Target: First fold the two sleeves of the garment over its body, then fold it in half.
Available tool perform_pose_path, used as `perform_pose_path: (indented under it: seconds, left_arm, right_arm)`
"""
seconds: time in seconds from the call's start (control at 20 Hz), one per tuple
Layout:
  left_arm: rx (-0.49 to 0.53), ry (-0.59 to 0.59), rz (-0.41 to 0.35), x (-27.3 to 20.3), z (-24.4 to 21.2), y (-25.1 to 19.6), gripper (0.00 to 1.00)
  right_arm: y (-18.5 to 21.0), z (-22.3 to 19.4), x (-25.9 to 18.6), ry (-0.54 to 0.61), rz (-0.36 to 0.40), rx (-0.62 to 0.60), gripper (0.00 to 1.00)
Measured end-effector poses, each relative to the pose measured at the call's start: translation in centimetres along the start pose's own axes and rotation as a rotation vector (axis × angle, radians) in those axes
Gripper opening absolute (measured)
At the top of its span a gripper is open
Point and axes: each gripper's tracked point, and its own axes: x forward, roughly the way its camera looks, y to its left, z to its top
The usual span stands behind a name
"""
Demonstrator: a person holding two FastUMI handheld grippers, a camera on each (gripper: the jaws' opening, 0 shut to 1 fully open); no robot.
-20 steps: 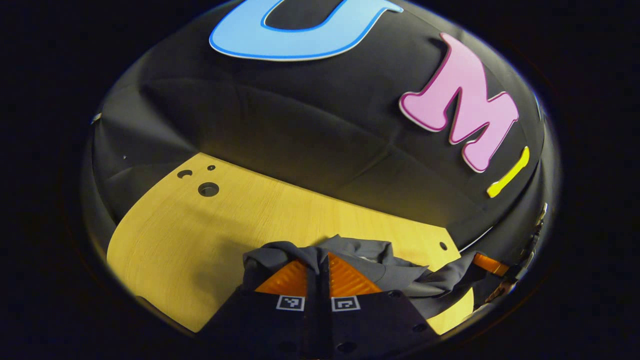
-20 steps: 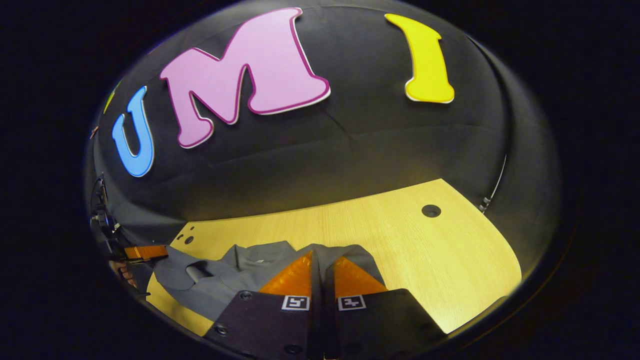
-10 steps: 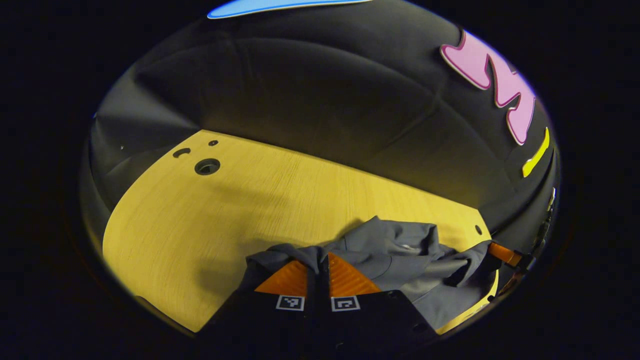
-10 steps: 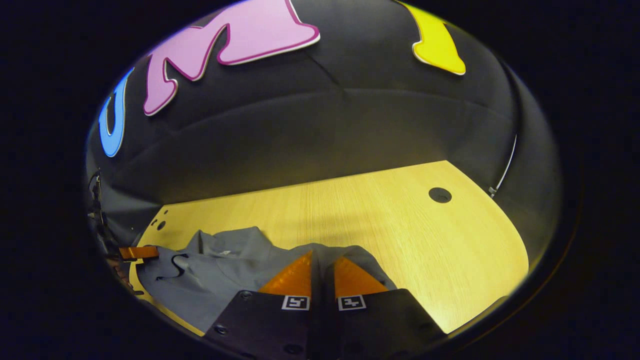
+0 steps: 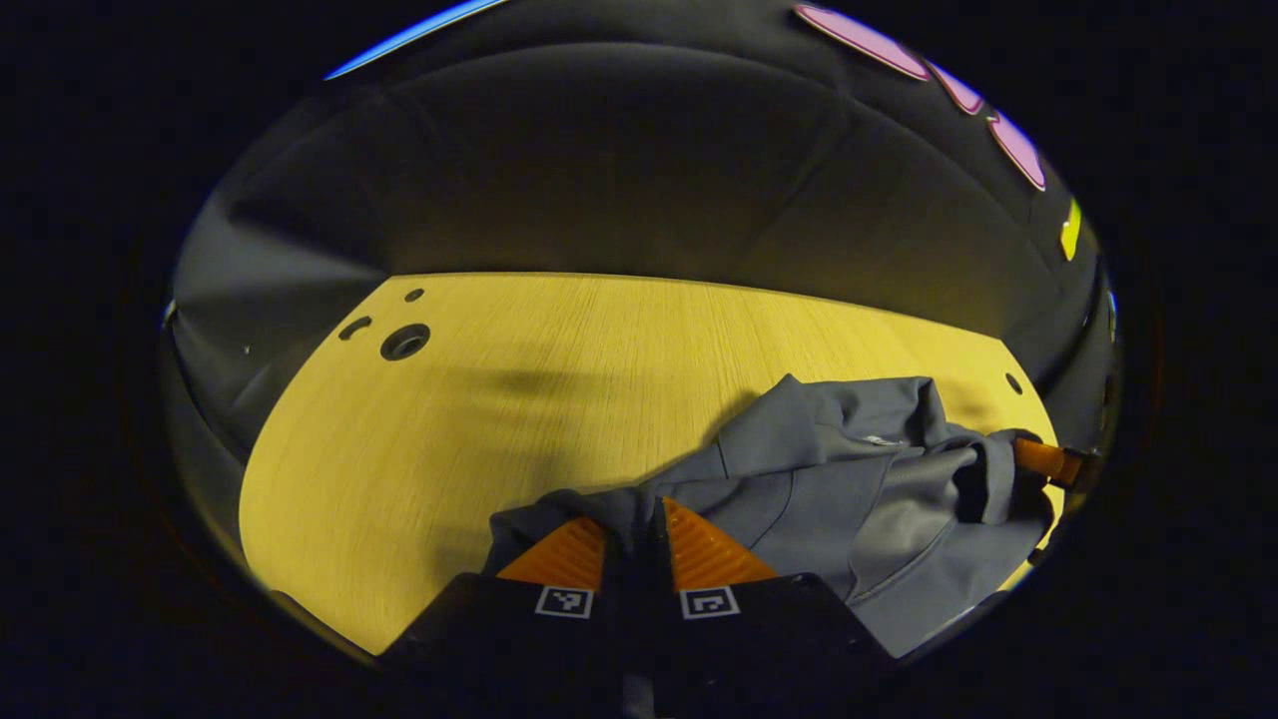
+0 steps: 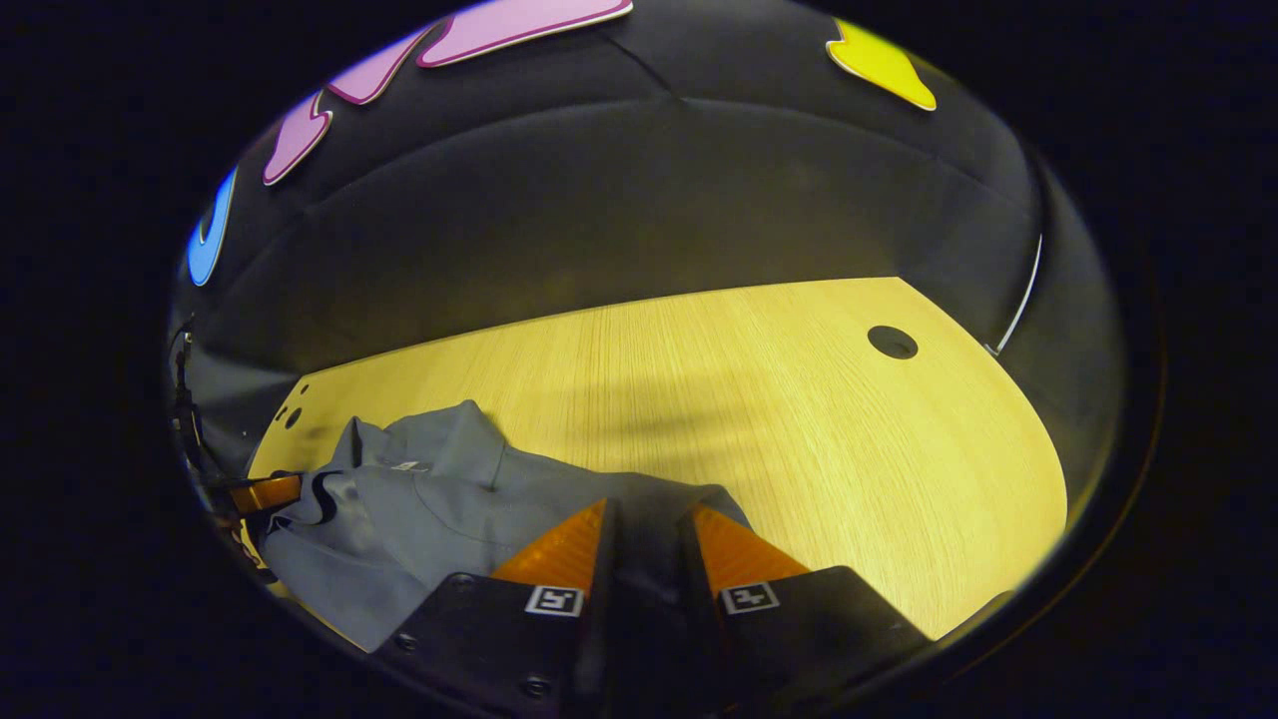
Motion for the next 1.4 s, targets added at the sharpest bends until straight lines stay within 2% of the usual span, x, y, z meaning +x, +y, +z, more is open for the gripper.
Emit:
perform_pose_path:
  seconds: [0.05,0.1,0.15,0.2,0.25,0.35,0.45,0.6,0.65,0.7,0.75,0.8,0.9,1.15,1.4]
  left_arm:
    - [0.007,0.005,0.011,-0.3,0.0,0.1,0.28]
    - [0.016,0.004,0.024,-0.7,0.1,0.2,0.34]
    - [0.026,-0.008,0.031,-1.2,0.3,0.2,0.45]
    - [0.035,-0.023,0.027,-1.8,0.7,-0.1,0.55]
    - [0.051,-0.036,0.022,-2.7,1.0,-0.5,0.7]
    - [0.091,-0.086,0.017,-4.9,2.1,-1.0,0.84]
    - [0.113,-0.146,0.002,-7.5,3.2,-1.6,0.88]
    - [0.087,-0.234,-0.049,-12.7,4.4,-3.2,0.88]
    - [0.073,-0.262,-0.059,-14.7,4.7,-3.5,0.88]
    - [0.056,-0.292,-0.067,-16.6,4.9,-3.7,0.88]
    - [0.036,-0.318,-0.082,-18.7,4.9,-4.0,0.88]
    - [0.015,-0.339,-0.094,-20.8,4.6,-4.4,0.89]
    - [0.004,-0.376,-0.104,-24.7,3.9,-4.6,0.89]
    - [0.023,-0.429,-0.113,-32.2,0.3,-4.5,0.88]
    - [0.007,-0.401,-0.12,-36.1,-4.5,-4.6,0.89]
  right_arm:
    - [0.0,-0.1,-0.2,0.01,0.005,0.002,0.34]
    - [0.1,-0.2,-0.4,0.012,0.009,0.001,0.6]
    - [0.1,0.0,-1.1,0.009,0.012,-0.004,0.55]
    - [0.1,0.4,-1.8,-0.001,0.015,-0.013,0.69]
    - [0.2,1.0,-2.6,-0.017,0.017,-0.023,0.73]
    - [0.3,2.5,-4.7,-0.062,0.022,-0.037,0.75]
    - [1.0,4.2,-7.3,-0.117,0.046,-0.036,0.76]
    - [2.7,6.0,-12.2,-0.192,0.101,-0.037,0.78]
    - [3.3,6.3,-14.2,-0.217,0.121,-0.031,0.7]
    - [4.1,6.6,-16.1,-0.24,0.146,-0.027,0.78]
    - [4.6,6.6,-18.0,-0.259,0.159,-0.029,0.78]
    - [5.0,6.6,-19.9,-0.277,0.168,-0.036,0.7]
    - [5.8,6.0,-23.4,-0.302,0.191,-0.048,0.87]
    - [7.4,3.1,-30.2,-0.323,0.228,-0.151,0.87]
    - [9.4,0.2,-34.3,-0.3,0.295,-0.142,0.87]
